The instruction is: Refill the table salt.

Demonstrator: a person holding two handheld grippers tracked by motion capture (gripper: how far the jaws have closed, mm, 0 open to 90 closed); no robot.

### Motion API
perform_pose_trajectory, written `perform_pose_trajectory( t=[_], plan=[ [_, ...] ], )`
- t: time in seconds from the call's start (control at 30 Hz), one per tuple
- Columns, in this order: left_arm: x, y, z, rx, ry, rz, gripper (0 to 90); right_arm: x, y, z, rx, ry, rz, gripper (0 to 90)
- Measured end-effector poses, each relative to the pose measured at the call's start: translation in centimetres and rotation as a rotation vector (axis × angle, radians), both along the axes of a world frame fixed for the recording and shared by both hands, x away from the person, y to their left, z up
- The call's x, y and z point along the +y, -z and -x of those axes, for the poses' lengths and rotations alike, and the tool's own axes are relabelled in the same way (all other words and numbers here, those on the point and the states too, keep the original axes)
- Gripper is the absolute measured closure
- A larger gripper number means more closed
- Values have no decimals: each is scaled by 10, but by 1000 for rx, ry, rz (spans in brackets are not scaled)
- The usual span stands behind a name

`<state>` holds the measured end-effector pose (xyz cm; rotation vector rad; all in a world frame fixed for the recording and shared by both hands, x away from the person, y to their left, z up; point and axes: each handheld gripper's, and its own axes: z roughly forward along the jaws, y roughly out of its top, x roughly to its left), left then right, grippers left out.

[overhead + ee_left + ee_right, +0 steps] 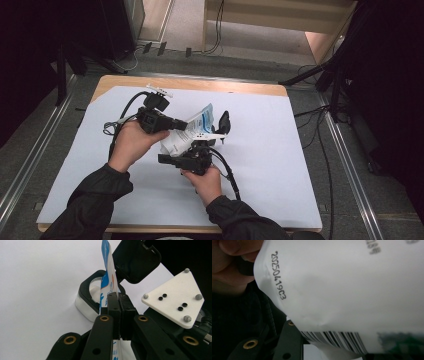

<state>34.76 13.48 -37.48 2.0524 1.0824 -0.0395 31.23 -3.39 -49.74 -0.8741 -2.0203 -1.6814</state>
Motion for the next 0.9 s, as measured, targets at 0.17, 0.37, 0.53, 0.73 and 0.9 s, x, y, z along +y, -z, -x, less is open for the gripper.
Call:
perform_pose_trajectory(
  t=[0.17, 0.37, 0.53, 0.73, 0.9],
  plan=[
    [0, -1, 1, -3, 1, -3, 900, 1, 0, 0, 5, -12, -25, 671],
    [-1, 0, 1, -4, 2, -10, 900, 1, 1, -1, 4, -13, -18, 671],
    [-1, 0, 1, -5, 3, -14, 900, 1, 1, 0, 0, -10, -14, 671],
    [0, 0, 1, -2, -2, -17, 900, 2, 1, 0, -14, -7, 4, 671],
    [2, 5, 0, 13, 6, -26, 898, 2, 5, -1, -39, -5, 61, 672]
  ],
)
